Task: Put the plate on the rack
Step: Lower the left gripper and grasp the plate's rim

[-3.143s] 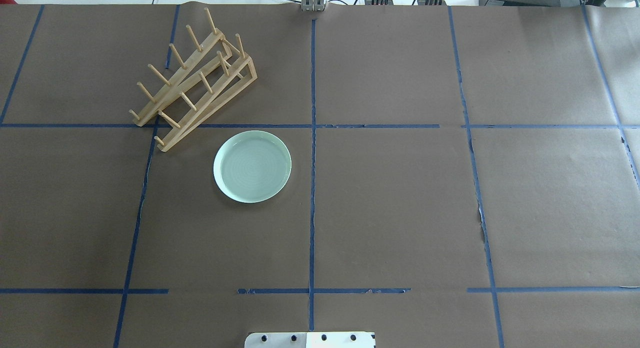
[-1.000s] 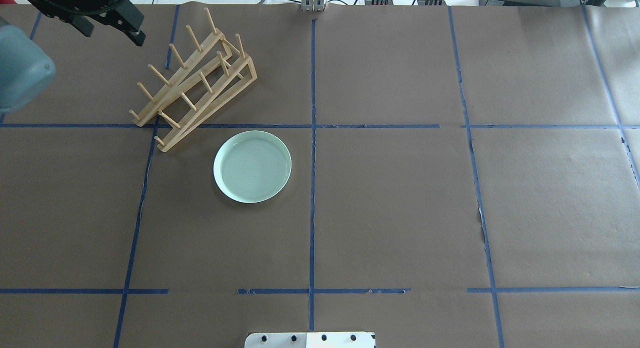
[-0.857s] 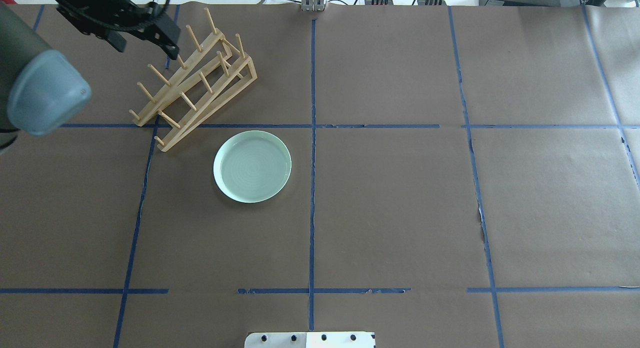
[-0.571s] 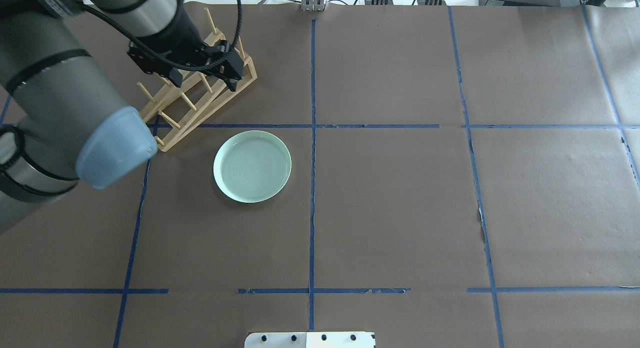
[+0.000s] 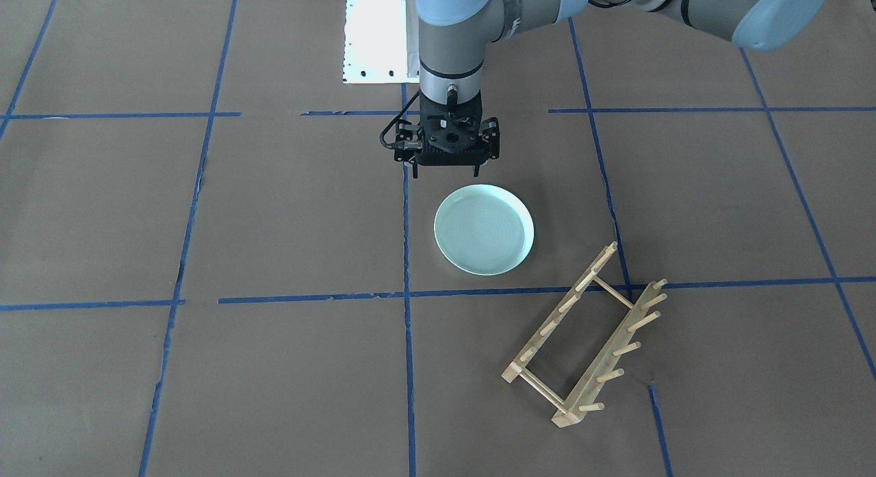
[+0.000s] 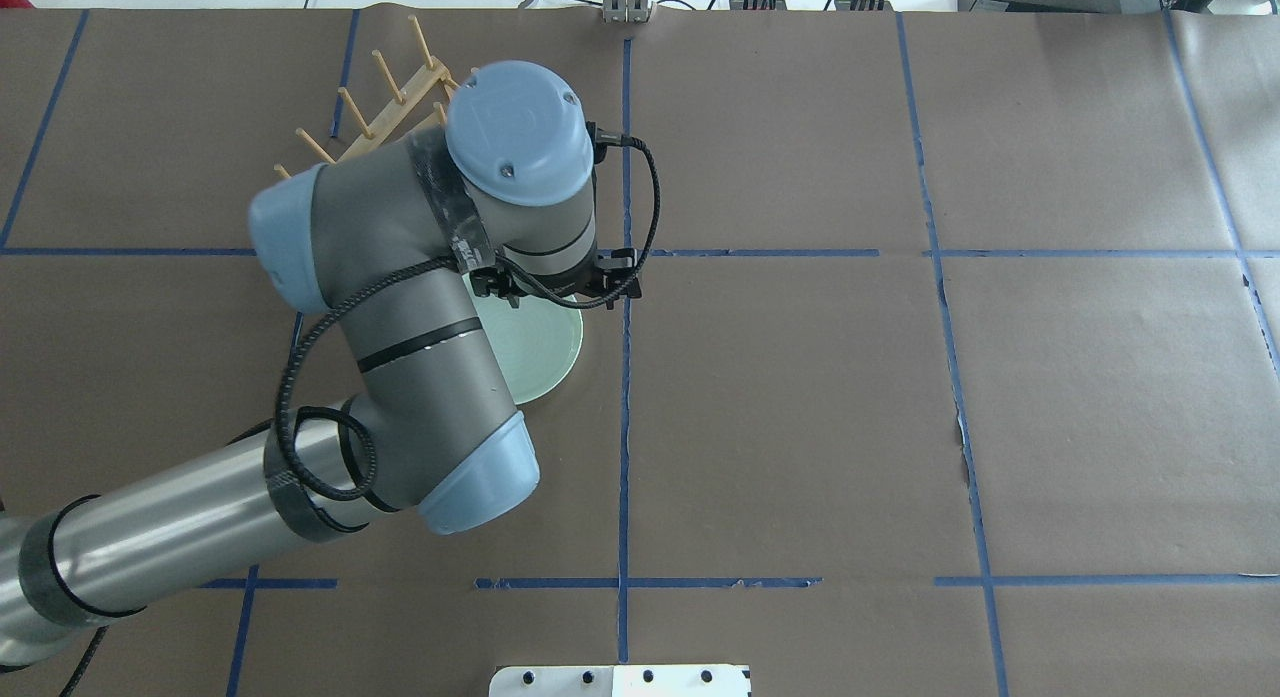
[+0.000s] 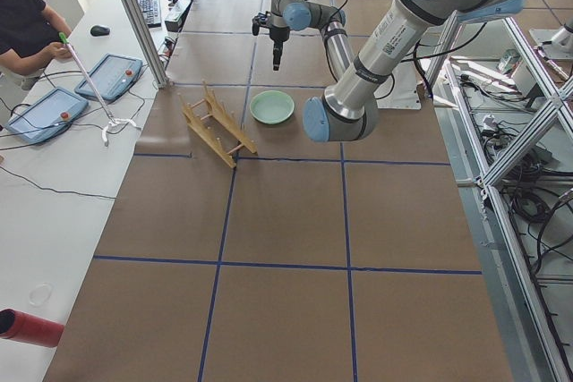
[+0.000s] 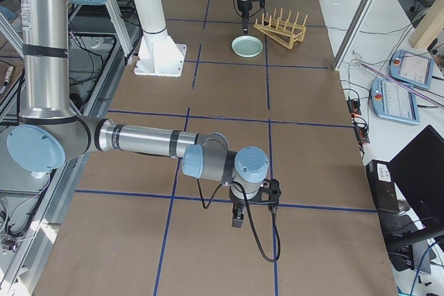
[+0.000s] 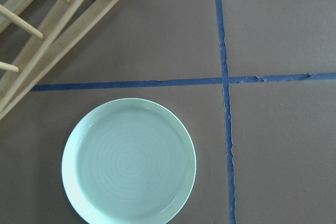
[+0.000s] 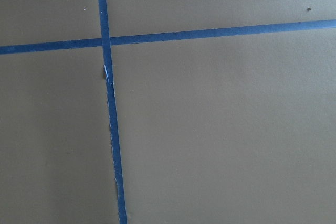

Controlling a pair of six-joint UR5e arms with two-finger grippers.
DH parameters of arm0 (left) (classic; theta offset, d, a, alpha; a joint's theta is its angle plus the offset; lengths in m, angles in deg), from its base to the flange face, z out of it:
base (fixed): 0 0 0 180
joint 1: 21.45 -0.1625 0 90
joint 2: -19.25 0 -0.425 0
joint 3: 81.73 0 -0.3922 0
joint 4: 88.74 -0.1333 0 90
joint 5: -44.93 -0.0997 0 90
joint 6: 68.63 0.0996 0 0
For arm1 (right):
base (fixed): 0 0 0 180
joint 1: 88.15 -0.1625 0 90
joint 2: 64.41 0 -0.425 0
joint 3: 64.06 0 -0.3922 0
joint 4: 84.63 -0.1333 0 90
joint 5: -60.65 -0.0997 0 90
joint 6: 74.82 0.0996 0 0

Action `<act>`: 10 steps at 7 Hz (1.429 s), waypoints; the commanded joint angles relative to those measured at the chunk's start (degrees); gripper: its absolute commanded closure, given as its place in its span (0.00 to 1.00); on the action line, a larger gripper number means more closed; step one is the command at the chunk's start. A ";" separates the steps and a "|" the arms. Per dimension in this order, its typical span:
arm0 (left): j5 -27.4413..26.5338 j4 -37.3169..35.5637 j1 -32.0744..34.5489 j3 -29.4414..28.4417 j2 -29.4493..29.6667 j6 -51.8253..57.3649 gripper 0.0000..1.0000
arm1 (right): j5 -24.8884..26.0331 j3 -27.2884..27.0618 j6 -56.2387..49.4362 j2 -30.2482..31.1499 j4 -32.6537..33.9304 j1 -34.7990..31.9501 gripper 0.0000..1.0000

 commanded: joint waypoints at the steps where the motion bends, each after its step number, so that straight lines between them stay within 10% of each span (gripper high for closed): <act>1: -3.94 7.55 -2.81 -10.12 1.20 -1.78 0.00 | 0.00 0.00 0.00 0.00 0.00 0.00 0.00; 6: -4.38 18.22 -4.31 -16.22 -1.62 -1.96 0.03 | 0.00 0.00 -0.09 0.00 0.00 0.00 0.00; 10: -4.38 18.14 -4.22 -15.96 -1.62 -1.61 0.63 | 0.00 0.00 0.00 0.00 0.00 0.00 0.00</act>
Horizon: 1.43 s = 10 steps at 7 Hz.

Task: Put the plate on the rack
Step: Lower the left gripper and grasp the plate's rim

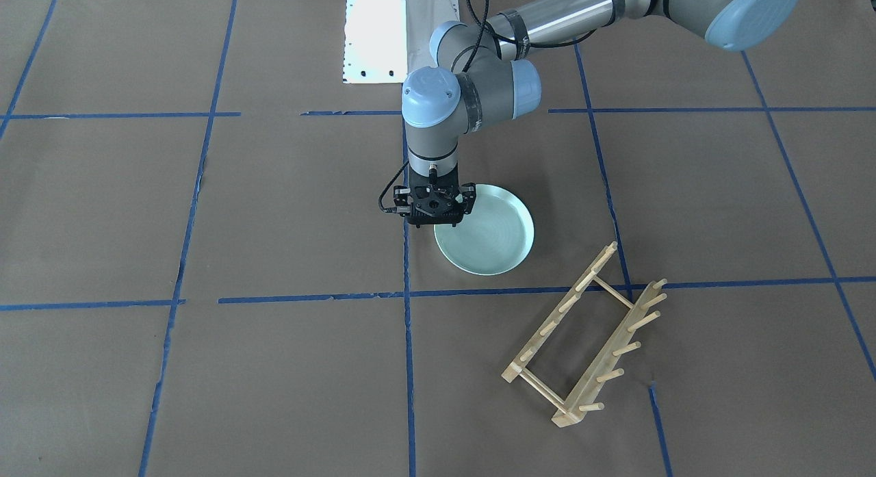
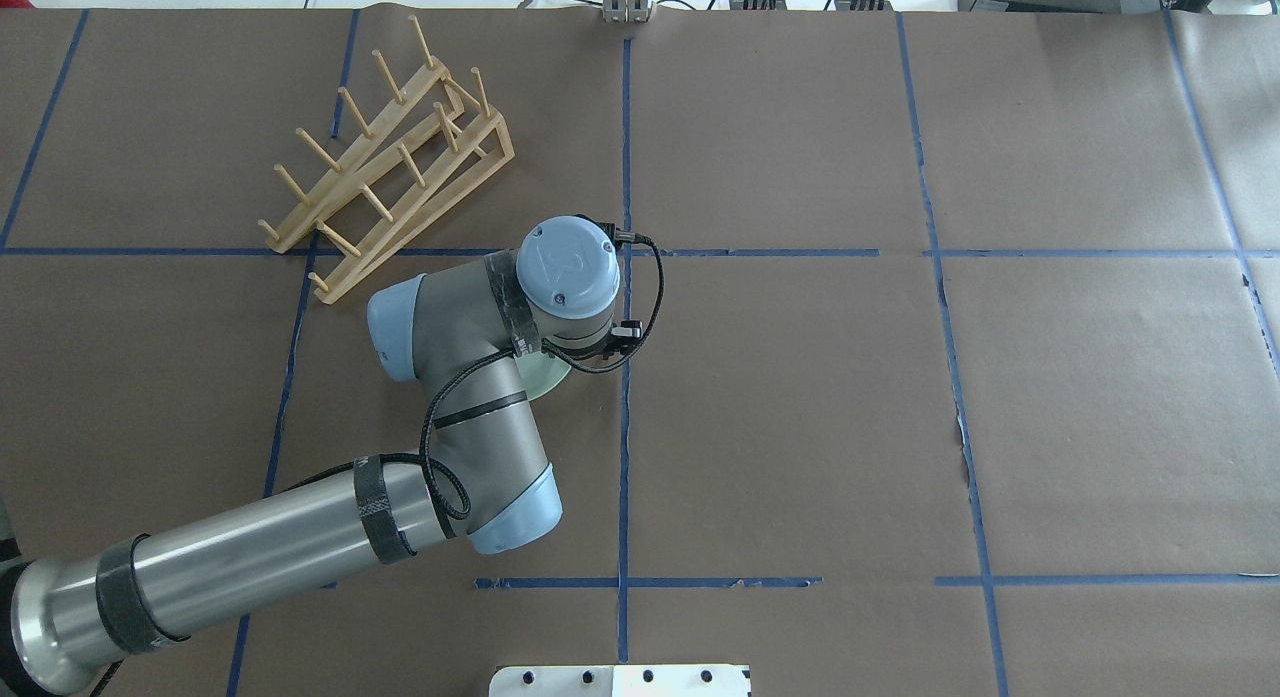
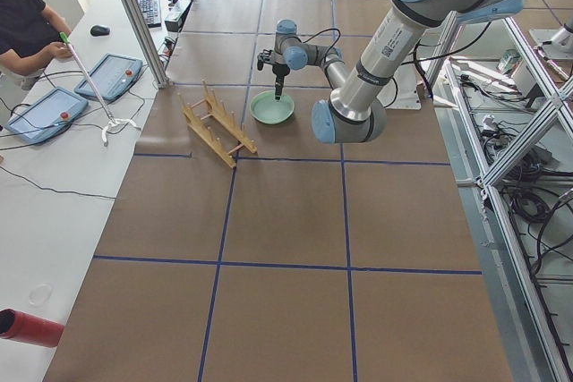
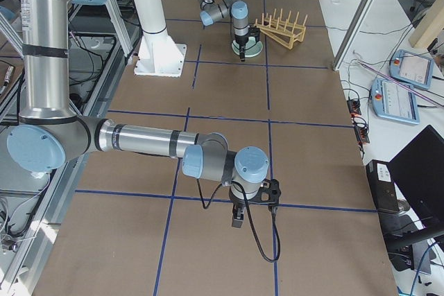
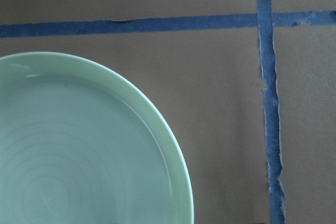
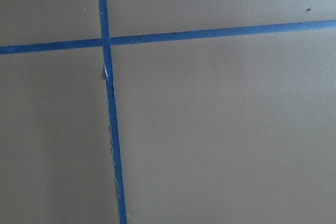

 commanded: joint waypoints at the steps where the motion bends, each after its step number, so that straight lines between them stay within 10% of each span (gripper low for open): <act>1: 0.00 -0.09 0.00 0.27 0.00 0.21 0.76 | 0.00 0.00 0.00 0.00 0.00 0.00 0.00; 3: 0.09 -0.36 0.09 0.62 0.00 0.21 1.00 | 0.00 0.00 0.00 0.00 0.00 0.00 0.00; 10: 2.18 -29.51 9.55 31.80 2.27 0.92 1.00 | 0.00 0.00 0.00 0.00 0.00 0.00 0.00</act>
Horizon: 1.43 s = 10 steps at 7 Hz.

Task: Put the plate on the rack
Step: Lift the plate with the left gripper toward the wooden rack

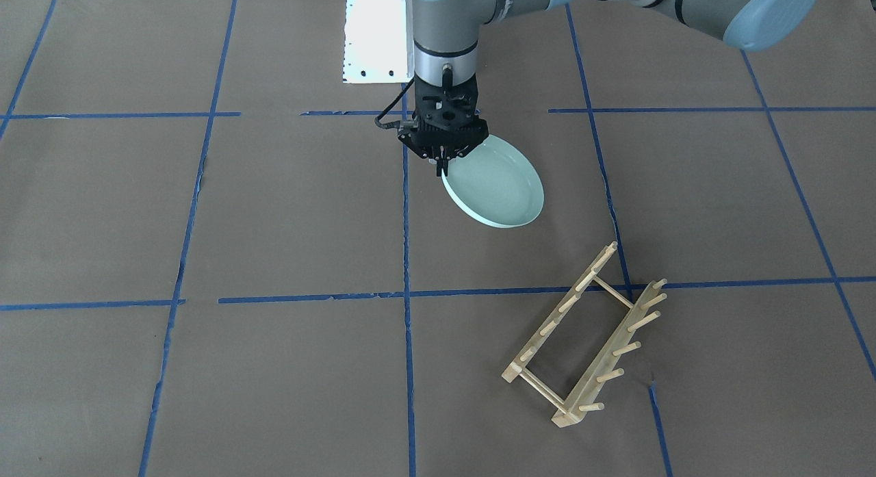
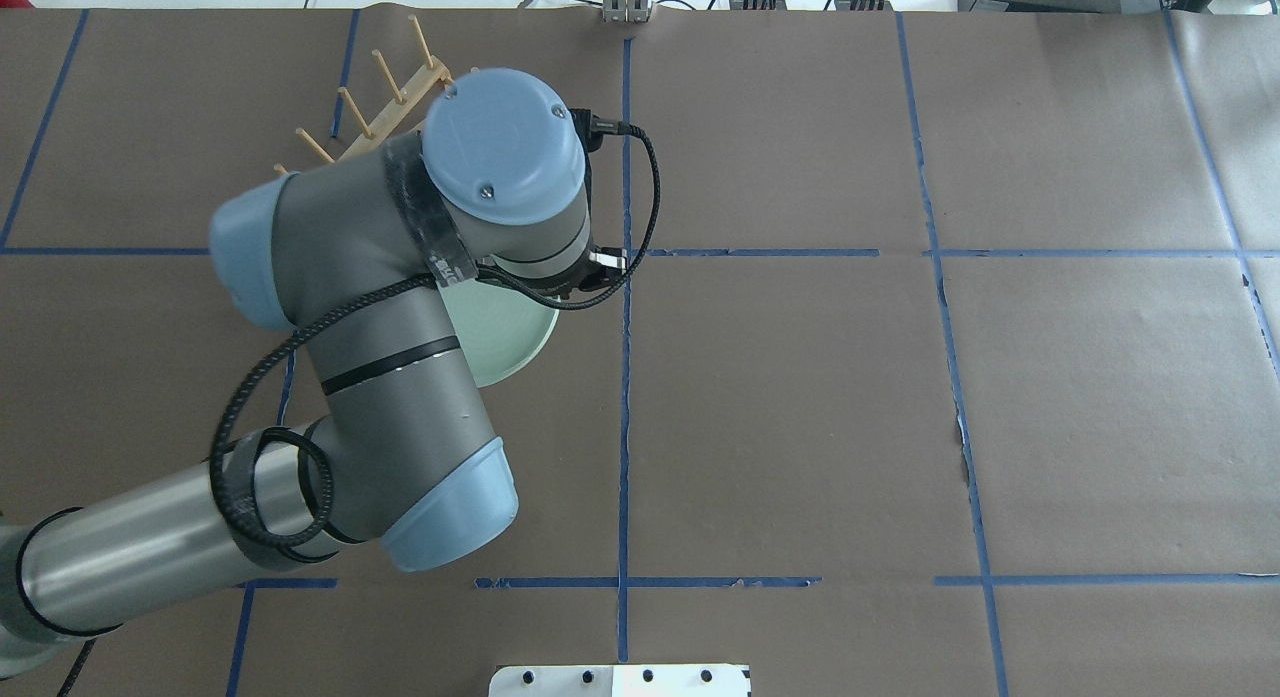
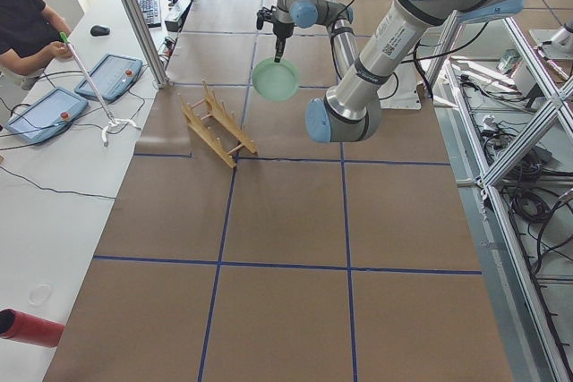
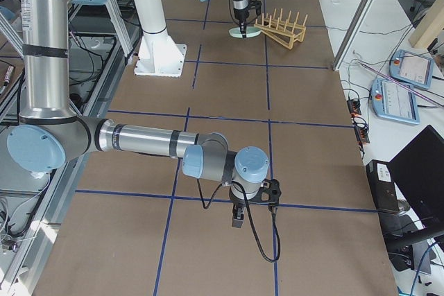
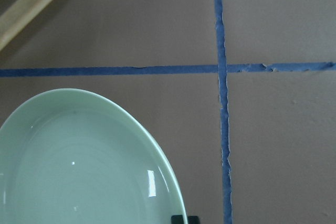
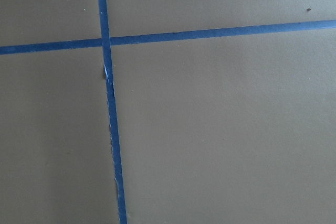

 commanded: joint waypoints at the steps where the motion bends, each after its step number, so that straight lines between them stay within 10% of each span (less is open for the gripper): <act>1: 1.80 -5.21 9.52 7.53 1.14 0.40 1.00 | 0.00 0.00 0.00 0.00 0.00 0.00 0.00; 7: 12.79 16.82 20.56 18.96 -17.02 4.98 1.00 | 0.00 0.09 0.00 0.00 0.00 0.00 0.00; 10: 12.36 35.32 20.56 20.56 -24.84 -10.11 1.00 | 0.00 0.09 0.00 0.00 0.00 0.00 0.00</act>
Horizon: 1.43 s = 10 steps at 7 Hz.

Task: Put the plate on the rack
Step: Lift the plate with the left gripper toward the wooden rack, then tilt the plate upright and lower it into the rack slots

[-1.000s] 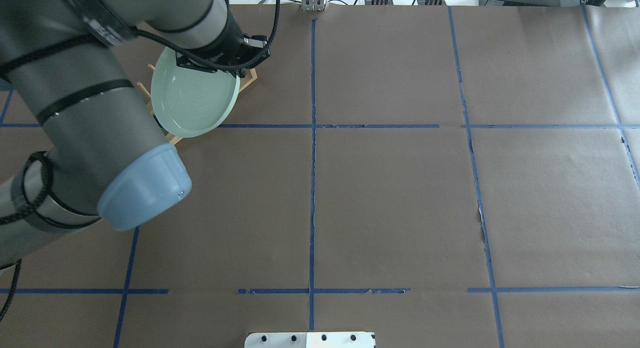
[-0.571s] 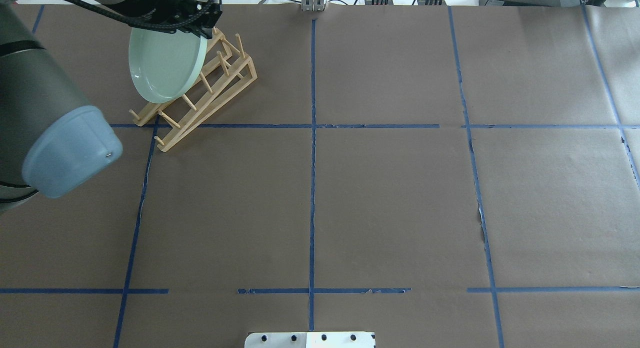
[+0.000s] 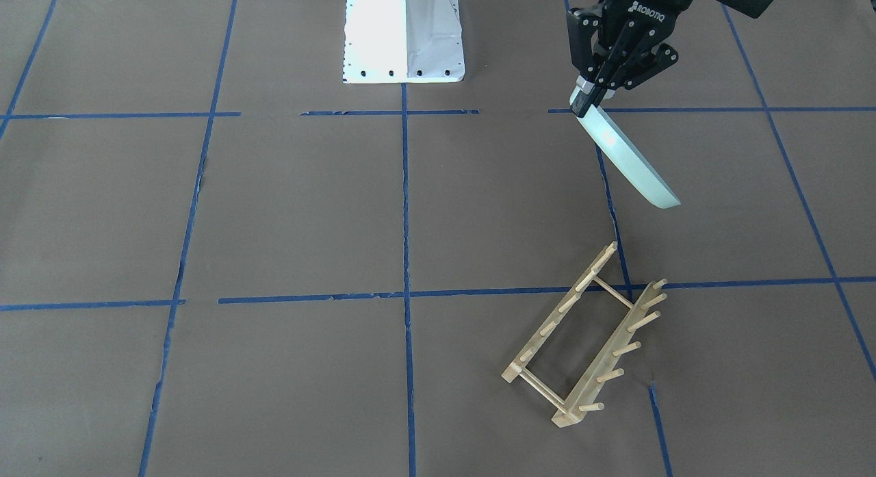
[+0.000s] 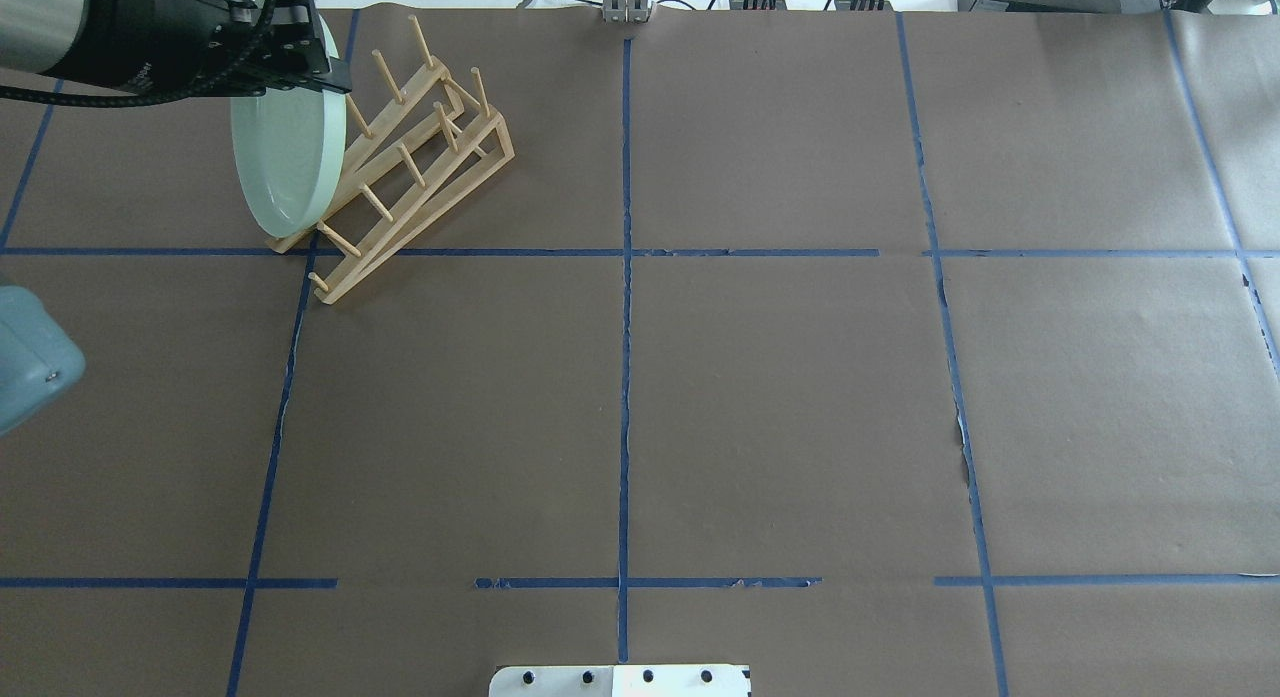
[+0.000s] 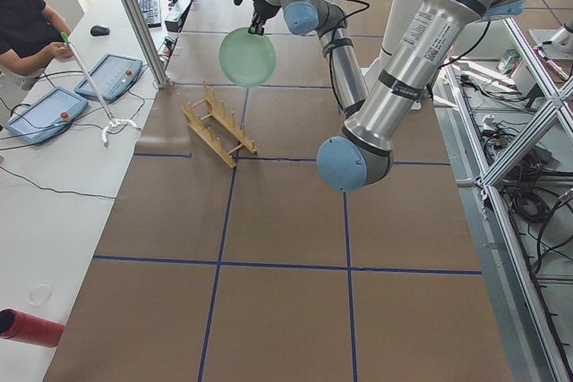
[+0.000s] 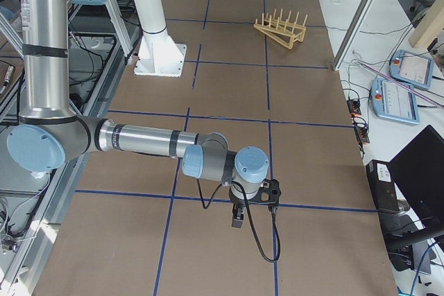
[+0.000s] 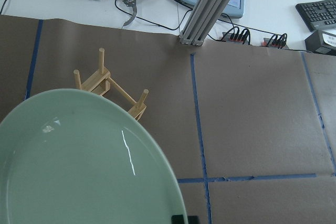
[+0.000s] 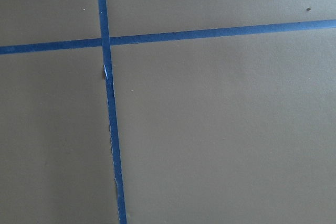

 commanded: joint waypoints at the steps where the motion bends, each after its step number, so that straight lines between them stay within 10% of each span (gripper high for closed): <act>1: -0.71 15.78 0.13 -0.31 -6.53 -9.16 1.00 | 0.00 -0.06 0.00 0.00 0.00 0.00 0.00; 6: -4.84 49.37 -0.13 -14.87 -7.96 -22.28 1.00 | 0.00 0.03 0.00 0.00 0.00 0.00 0.00; 10: -18.89 69.17 -0.66 -27.87 -6.39 -33.19 1.00 | 0.00 -0.06 0.00 0.00 0.00 0.00 0.00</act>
